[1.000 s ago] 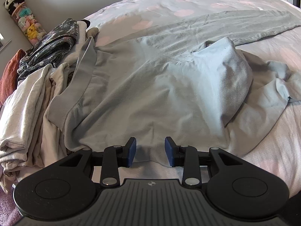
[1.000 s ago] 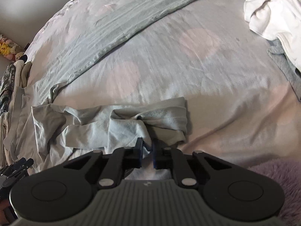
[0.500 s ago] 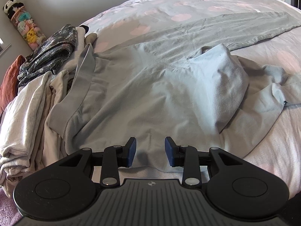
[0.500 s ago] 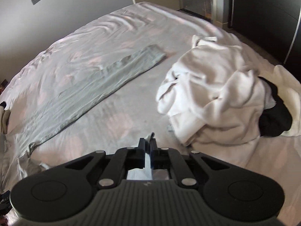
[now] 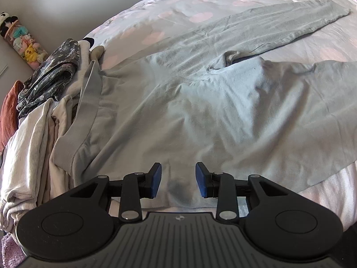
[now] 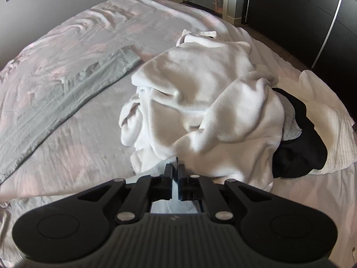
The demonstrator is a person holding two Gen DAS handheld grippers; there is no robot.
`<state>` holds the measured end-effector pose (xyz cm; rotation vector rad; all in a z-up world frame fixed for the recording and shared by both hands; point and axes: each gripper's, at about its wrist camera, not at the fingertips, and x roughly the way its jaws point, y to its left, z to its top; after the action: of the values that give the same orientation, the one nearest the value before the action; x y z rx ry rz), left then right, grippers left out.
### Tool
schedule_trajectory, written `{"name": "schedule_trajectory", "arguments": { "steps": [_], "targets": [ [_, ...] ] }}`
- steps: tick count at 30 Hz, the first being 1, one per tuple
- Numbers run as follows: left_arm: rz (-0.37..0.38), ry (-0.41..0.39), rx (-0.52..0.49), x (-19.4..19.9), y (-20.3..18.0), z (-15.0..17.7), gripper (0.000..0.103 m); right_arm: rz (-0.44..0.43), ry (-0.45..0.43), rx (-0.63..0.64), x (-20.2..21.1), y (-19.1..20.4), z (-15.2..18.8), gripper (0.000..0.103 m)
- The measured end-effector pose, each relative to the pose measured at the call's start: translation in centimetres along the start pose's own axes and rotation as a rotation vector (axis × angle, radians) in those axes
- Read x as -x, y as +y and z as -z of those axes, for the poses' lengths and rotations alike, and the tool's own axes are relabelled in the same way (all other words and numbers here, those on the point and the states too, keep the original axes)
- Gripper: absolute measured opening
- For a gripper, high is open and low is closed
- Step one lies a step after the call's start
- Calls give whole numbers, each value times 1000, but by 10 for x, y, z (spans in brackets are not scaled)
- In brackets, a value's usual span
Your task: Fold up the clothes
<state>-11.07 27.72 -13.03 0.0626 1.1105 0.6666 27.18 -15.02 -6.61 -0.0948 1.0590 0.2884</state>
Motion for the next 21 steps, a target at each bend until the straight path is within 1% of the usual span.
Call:
{"name": "schedule_trajectory", "arguments": {
  "steps": [4, 7, 9, 12, 14, 17, 21],
  "targets": [
    [-5, 10, -6, -2, 0, -1, 31, 33, 34, -7, -18, -11, 0, 5],
    [-7, 18, -12, -4, -1, -2, 31, 14, 47, -32, -22, -18, 4, 5],
    [-5, 19, -21, -4, -2, -2, 31, -10, 30, -44, -17, -21, 5, 6],
    [-2, 9, -38, 0, -3, 0, 31, -67, 3, -53, 0, -26, 9, 12],
    [1, 8, -44, 2, -3, 2, 31, -97, -17, -53, 12, -30, 16, 29],
    [1, 5, -47, 3, -3, 3, 31, -126, -20, -44, 24, -39, 31, 30],
    [5, 4, -48, 4, -4, 3, 32, -100, 10, -38, 18, -54, 54, 30]
  ]
}}
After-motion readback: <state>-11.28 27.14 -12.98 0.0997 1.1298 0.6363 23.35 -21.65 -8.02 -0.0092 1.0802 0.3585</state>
